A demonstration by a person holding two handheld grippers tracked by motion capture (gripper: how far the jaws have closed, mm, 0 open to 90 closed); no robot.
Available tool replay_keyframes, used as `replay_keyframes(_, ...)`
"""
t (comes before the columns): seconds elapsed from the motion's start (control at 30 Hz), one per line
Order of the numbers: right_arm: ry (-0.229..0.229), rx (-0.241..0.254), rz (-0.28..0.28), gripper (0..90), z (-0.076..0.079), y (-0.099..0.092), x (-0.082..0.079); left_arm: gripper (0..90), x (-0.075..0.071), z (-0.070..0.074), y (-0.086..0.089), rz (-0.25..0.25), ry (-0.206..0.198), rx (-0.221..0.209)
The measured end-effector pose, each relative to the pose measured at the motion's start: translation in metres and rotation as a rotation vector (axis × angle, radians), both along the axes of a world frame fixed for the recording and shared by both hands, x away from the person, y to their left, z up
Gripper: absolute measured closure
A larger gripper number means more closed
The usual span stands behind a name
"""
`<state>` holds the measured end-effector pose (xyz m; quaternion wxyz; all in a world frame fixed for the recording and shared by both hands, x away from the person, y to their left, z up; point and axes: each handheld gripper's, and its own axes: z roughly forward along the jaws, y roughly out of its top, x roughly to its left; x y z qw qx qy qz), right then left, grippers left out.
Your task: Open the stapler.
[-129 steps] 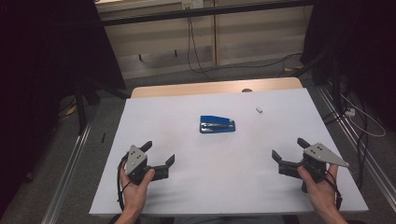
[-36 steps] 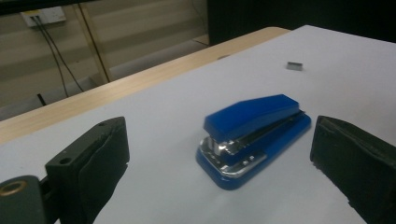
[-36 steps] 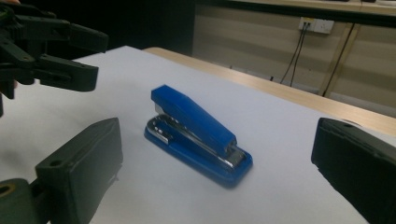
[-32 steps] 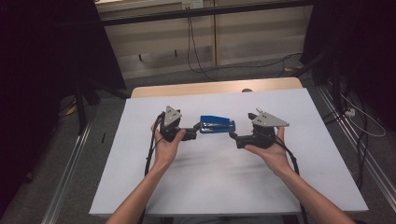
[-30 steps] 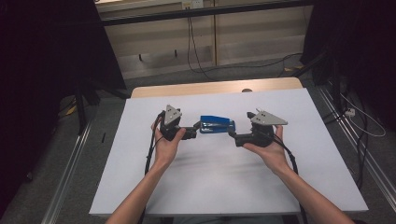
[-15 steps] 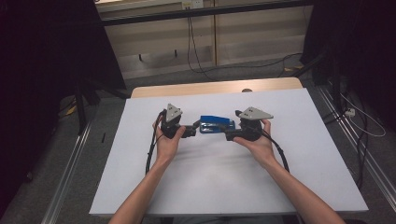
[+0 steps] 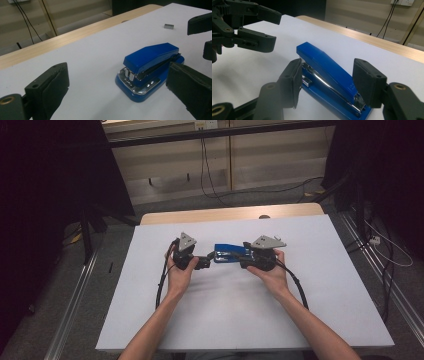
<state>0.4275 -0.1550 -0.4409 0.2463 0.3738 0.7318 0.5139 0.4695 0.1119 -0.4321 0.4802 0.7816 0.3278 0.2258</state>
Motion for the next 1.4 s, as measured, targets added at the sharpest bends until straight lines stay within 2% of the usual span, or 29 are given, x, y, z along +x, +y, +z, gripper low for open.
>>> replay_keyframes(0.1, 0.005, 0.0, 0.007, 48.7, -0.001, 0.001, 0.001, 4.9, 0.0, -0.001, -0.001, 0.018, 0.0, 0.018)
replay_keyframes(0.27, 0.019, -0.007, 0.046, 64.4, -0.002, 0.004, 0.002, 4.9, -0.001, -0.001, -0.004, 0.007, -0.001, 0.026)
replay_keyframes(0.43, 0.034, -0.018, 0.067, 72.9, -0.003, 0.008, 0.004, 5.8, -0.001, -0.002, -0.006, -0.004, -0.004, 0.033)
replay_keyframes(0.57, 0.041, -0.026, 0.097, 86.3, -0.003, 0.01, 0.007, 5.8, -0.001, -0.003, -0.007, -0.004, -0.004, 0.03)
replay_keyframes(0.77, 0.051, -0.032, 0.126, 90.0, -0.005, 0.012, 0.009, 5.8, -0.002, -0.002, -0.006, -0.007, 0.006, 0.043)
replay_keyframes(0.9, 0.055, -0.041, 0.122, 90.0, -0.006, 0.014, 0.012, 5.7, -0.002, -0.001, -0.005, -0.007, 0.007, 0.038)
replay_keyframes(0.97, 0.058, -0.044, 0.119, 90.0, -0.007, 0.015, 0.013, 6.3, -0.002, -0.002, -0.005, -0.033, 0.02, 0.018)
replay_keyframes(1.03, 0.061, -0.045, 0.124, 90.0, -0.008, 0.016, 0.016, 7.4, -0.003, -0.001, -0.006, -0.034, 0.008, 0.041)
replay_keyframes(1.1, 0.063, -0.044, 0.124, 90.0, -0.008, 0.017, 0.016, 7.7, -0.004, -0.001, -0.007, -0.04, 0.014, 0.033)
replay_keyframes(1.13, 0.064, -0.044, 0.126, 90.0, -0.008, 0.017, 0.016, 9.0, -0.004, -0.001, -0.007, -0.04, 0.014, 0.034)
replay_keyframes(1.17, 0.067, -0.042, 0.127, 90.0, -0.009, 0.017, 0.017, 16.2, -0.004, 0.0, -0.006, -0.033, 0.023, 0.03)
replay_keyframes(1.2, 0.067, -0.042, 0.127, 90.0, -0.009, 0.017, 0.017, 18.8, -0.004, 0.0, -0.006, -0.033, 0.023, 0.03)
replay_keyframes(1.23, 0.073, -0.043, 0.129, 90.0, -0.009, 0.018, 0.017, 20.5, -0.004, 0.001, -0.005, -0.026, 0.031, 0.017)
replay_keyframes(1.3, 0.077, -0.044, 0.133, 90.0, -0.009, 0.018, 0.017, 23.0, -0.005, 0.001, -0.005, -0.013, 0.026, 0.025)
replay_keyframes(1.33, 0.084, -0.053, 0.141, 90.0, -0.01, 0.019, 0.017, 30.7, -0.005, 0.002, -0.004, -0.013, 0.026, 0.019)
replay_keyframes(1.4, 0.086, -0.056, 0.141, 90.0, -0.011, 0.02, 0.018, 39.5, -0.005, 0.003, -0.003, -0.02, 0.026, 0.026)
